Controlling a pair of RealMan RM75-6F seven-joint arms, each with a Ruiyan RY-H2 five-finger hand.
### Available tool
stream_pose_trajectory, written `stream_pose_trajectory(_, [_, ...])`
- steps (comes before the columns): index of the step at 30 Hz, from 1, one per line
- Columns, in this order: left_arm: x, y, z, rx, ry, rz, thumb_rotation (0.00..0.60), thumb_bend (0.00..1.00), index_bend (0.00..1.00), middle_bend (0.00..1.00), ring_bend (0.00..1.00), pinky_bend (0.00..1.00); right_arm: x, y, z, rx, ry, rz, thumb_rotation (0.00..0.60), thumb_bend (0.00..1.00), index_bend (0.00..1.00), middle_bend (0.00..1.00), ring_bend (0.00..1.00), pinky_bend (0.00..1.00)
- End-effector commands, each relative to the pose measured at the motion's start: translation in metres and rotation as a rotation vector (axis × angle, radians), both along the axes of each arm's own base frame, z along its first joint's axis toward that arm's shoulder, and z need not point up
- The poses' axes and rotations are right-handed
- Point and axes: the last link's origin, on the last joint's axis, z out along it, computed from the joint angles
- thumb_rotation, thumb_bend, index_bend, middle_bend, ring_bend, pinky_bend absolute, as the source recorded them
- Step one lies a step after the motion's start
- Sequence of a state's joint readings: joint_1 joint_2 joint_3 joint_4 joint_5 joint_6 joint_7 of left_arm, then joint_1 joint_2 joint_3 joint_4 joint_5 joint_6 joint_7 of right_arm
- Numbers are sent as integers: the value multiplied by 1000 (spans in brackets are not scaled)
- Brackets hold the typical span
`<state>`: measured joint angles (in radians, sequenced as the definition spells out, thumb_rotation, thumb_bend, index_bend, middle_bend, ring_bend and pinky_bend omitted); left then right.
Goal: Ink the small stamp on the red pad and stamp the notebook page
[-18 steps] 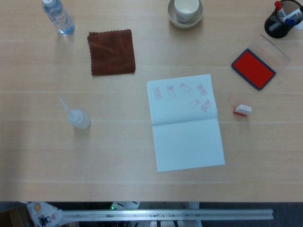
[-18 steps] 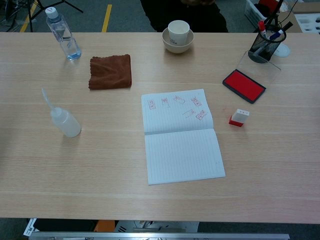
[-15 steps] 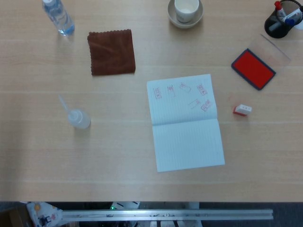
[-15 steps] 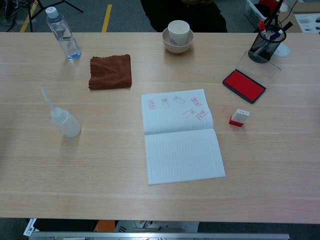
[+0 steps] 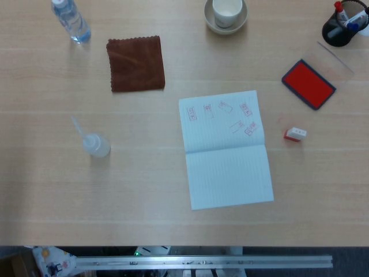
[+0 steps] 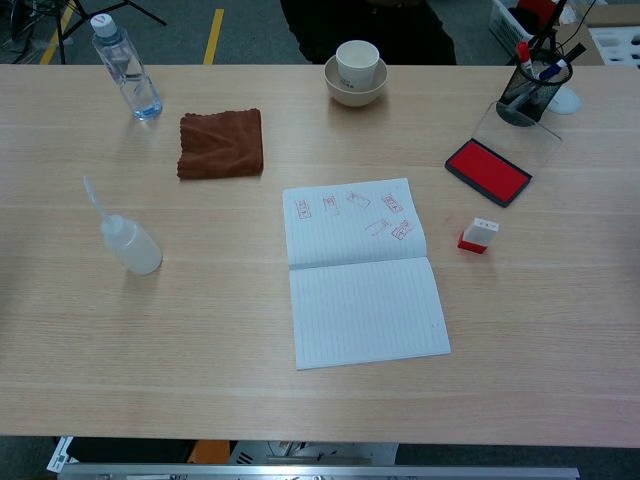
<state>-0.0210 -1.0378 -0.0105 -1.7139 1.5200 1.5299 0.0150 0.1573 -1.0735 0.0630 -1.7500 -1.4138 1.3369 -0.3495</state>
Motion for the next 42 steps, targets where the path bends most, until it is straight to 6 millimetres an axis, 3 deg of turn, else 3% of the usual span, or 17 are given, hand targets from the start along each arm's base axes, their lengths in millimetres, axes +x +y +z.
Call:
stream_pose_trajectory(1, [-1, -1, 0, -2, 0, 3, 600, 340, 125, 99, 22, 52, 5, -4, -16, 46, 1, 1, 600, 256, 507, 396, 220, 201])
stream_pose_trajectory(7, [-3, -2, 0, -8, -2, 3, 600, 340, 125, 99, 22, 52, 14, -11, -47, 112, 20, 9, 600, 204, 507, 394, 220, 200])
stream_pose_trajectory(26, [-2, -7, 1, -18, -7, -8, 600, 340, 125, 99, 22, 52, 37, -47, -127, 218, 38, 11, 600, 202, 507, 387, 223, 208])
stream_pose_trajectory(42, [-4, -8, 4, -22, -10, -7, 600, 340, 125, 99, 22, 52, 48, -54, -157, 240, 56, 4, 600, 197, 507, 387, 223, 209])
